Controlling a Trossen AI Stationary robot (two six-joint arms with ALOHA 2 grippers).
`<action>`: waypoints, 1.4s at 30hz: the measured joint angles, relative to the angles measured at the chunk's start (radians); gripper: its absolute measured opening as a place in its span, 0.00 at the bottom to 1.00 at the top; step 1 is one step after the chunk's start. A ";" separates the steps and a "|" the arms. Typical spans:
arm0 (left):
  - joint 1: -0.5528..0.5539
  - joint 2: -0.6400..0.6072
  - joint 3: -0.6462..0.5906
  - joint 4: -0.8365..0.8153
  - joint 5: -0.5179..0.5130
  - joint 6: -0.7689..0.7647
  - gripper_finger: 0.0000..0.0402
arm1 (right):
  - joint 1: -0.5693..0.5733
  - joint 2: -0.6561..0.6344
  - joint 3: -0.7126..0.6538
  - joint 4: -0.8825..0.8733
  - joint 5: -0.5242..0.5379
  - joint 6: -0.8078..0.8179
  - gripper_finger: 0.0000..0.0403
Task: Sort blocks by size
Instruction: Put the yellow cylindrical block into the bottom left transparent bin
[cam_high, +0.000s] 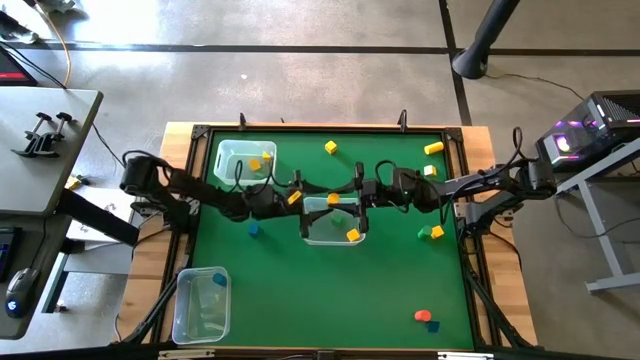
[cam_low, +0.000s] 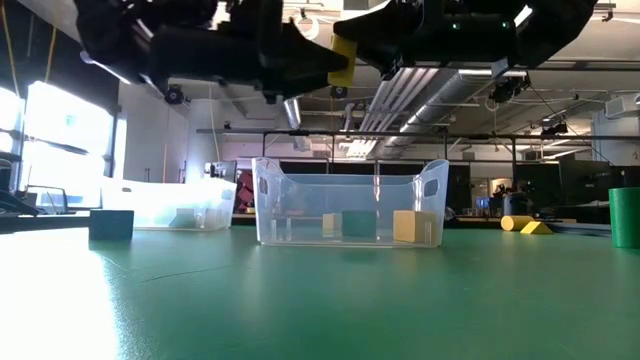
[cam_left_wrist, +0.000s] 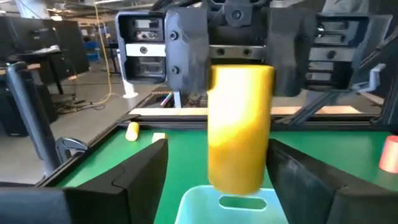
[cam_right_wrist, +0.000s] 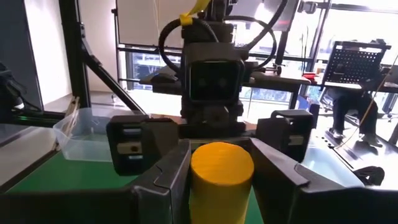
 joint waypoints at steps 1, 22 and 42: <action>0.001 0.007 0.011 0.001 0.008 0.000 0.65 | 0.000 0.000 0.000 -0.001 0.000 0.000 0.33; 0.002 0.016 0.098 -0.072 0.092 -0.022 0.25 | 0.019 -0.001 0.002 -0.041 -0.004 0.008 0.33; -0.377 -0.328 0.101 -0.731 -0.555 -0.128 0.25 | 0.017 -0.018 0.000 -0.084 -0.038 0.008 0.62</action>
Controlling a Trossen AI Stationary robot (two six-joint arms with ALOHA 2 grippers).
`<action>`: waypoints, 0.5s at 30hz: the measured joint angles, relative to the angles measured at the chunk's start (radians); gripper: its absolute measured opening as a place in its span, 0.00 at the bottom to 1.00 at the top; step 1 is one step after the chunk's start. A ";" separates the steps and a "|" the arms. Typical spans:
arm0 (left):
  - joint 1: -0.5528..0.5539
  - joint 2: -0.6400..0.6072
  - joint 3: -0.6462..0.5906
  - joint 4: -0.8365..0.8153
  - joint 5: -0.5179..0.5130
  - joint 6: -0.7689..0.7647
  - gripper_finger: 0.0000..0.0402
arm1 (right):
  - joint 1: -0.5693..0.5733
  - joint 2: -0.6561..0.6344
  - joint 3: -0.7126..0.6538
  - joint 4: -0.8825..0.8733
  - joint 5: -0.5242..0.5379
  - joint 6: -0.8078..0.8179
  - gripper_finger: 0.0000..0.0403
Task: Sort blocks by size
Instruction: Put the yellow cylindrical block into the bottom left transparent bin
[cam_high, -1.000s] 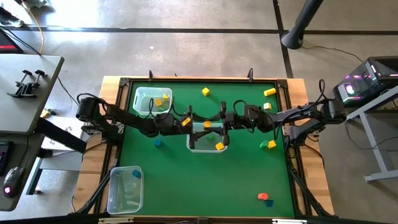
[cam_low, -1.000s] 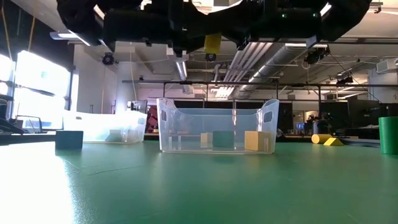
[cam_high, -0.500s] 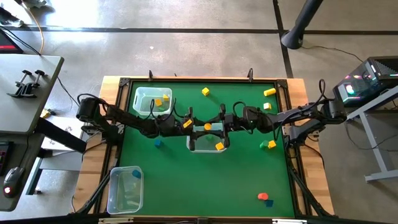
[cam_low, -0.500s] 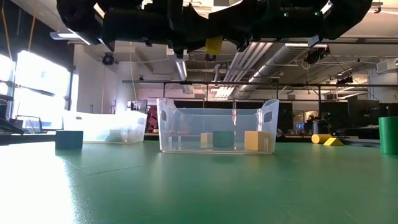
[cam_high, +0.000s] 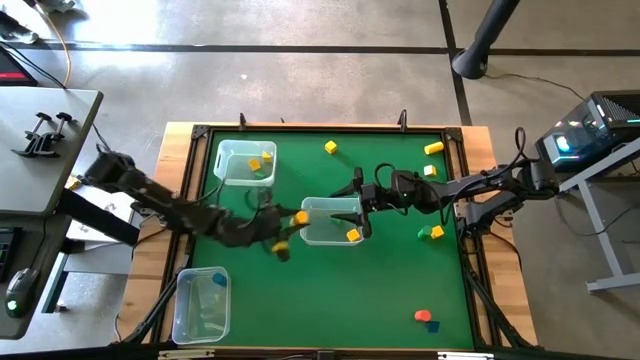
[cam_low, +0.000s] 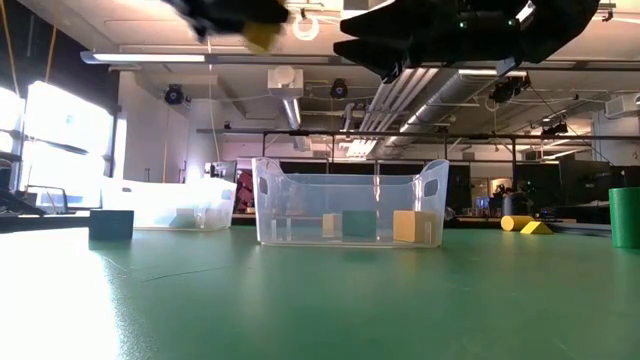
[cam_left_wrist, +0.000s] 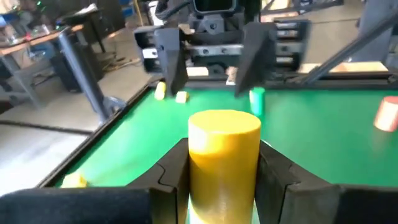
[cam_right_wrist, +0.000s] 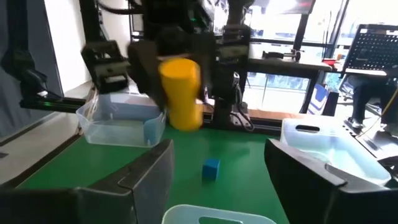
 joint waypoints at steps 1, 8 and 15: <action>-0.043 -0.022 0.000 -0.043 -0.038 -0.030 0.25 | 0.000 0.000 0.000 0.001 0.000 -0.001 0.62; -0.241 -0.053 0.000 -0.122 -0.216 -0.141 0.25 | 0.001 0.000 0.000 0.005 -0.027 -0.045 0.62; -0.180 0.034 -0.002 0.099 -0.193 0.004 0.25 | 0.052 0.052 0.000 0.037 -0.136 -0.156 0.62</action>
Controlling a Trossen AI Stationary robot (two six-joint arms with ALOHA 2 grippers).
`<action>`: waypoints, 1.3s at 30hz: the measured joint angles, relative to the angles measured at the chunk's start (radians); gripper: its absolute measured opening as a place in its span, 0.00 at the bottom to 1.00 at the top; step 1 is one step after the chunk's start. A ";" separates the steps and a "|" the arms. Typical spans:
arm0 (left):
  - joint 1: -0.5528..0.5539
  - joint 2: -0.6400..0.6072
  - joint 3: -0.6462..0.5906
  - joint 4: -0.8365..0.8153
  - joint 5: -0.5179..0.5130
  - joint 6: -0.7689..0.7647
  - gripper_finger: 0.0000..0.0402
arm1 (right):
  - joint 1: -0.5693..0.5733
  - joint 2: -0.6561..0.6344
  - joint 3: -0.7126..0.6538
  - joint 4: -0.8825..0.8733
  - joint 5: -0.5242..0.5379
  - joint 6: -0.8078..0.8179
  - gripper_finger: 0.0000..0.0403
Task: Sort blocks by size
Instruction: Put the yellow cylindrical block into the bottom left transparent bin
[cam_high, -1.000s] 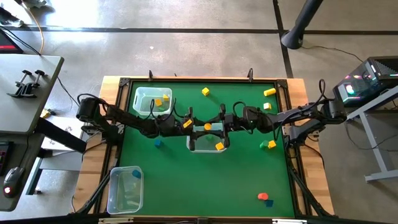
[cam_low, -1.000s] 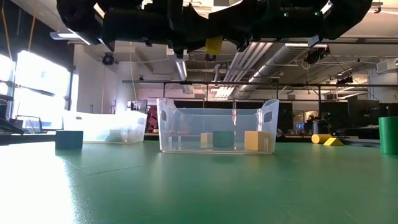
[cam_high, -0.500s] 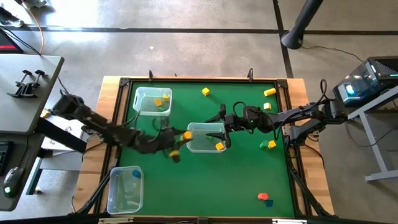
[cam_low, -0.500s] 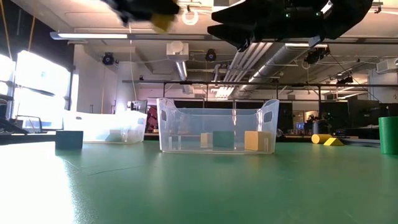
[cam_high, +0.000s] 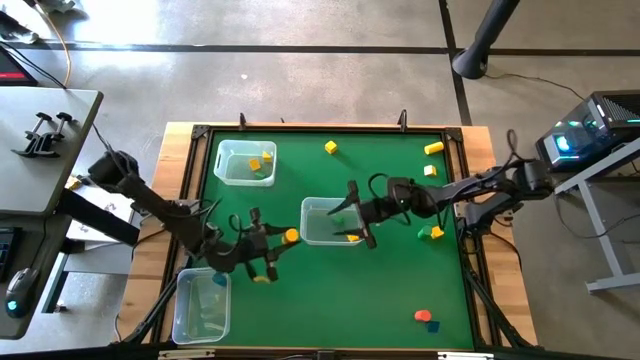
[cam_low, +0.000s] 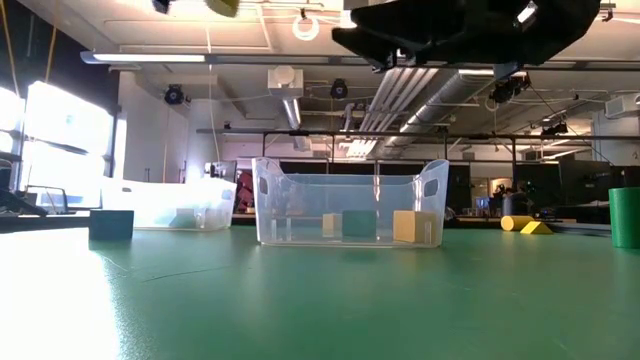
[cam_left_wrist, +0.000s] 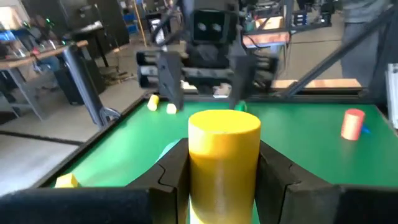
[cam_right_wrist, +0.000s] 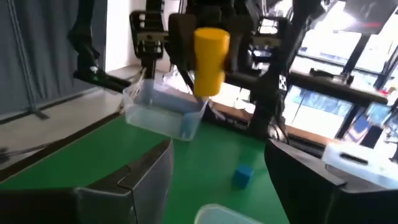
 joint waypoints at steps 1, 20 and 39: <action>0.016 0.014 0.000 0.039 0.025 0.023 0.25 | 0.012 0.021 0.000 0.027 0.015 -0.001 0.62; 0.177 0.135 -0.001 0.367 0.294 0.195 0.25 | 0.086 0.254 0.176 0.156 0.160 0.176 0.45; 0.180 0.134 0.000 0.360 0.291 0.185 0.26 | 0.109 0.256 0.176 0.127 0.128 0.134 0.19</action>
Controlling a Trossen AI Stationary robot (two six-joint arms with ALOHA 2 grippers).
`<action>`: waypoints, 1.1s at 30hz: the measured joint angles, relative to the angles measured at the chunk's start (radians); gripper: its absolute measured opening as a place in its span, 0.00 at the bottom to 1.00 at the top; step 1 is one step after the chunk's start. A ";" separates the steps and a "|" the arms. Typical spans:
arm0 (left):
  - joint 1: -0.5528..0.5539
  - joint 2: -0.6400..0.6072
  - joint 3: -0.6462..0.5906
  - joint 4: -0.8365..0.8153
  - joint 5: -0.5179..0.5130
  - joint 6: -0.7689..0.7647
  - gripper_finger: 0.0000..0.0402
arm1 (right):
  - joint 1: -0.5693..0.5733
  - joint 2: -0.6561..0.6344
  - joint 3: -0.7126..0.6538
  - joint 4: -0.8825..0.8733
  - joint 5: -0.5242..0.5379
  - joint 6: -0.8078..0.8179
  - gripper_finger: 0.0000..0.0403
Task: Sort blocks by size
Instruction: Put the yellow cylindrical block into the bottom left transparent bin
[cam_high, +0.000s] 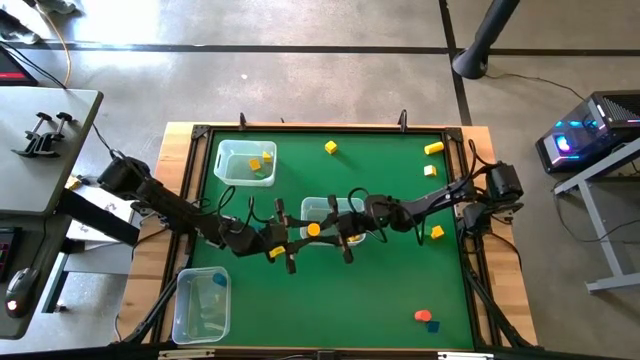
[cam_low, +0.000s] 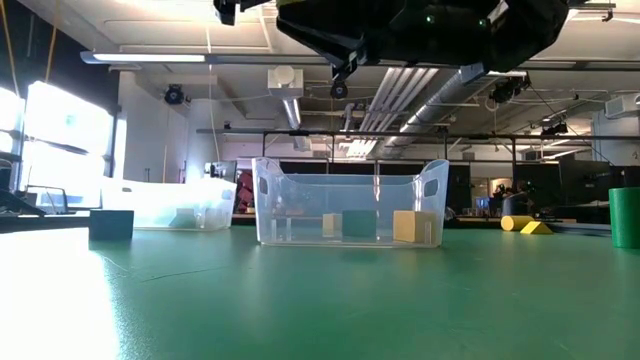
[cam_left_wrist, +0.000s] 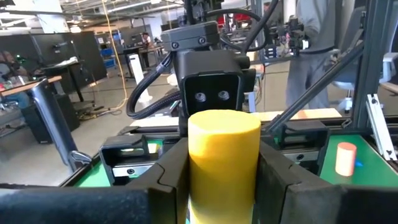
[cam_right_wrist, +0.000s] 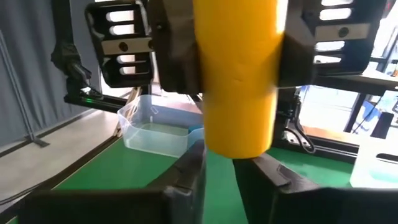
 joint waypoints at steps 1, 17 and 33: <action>0.000 0.000 0.000 -0.001 -0.001 0.000 0.25 | 0.001 0.000 0.000 0.000 -0.004 -0.001 0.22; 0.001 0.001 0.000 -0.021 -0.004 -0.010 0.26 | 0.015 -0.003 0.000 0.050 0.100 0.035 0.56; 0.000 -0.001 0.000 -0.042 0.003 -0.044 0.30 | 0.034 -0.003 0.000 0.030 0.119 -0.044 0.32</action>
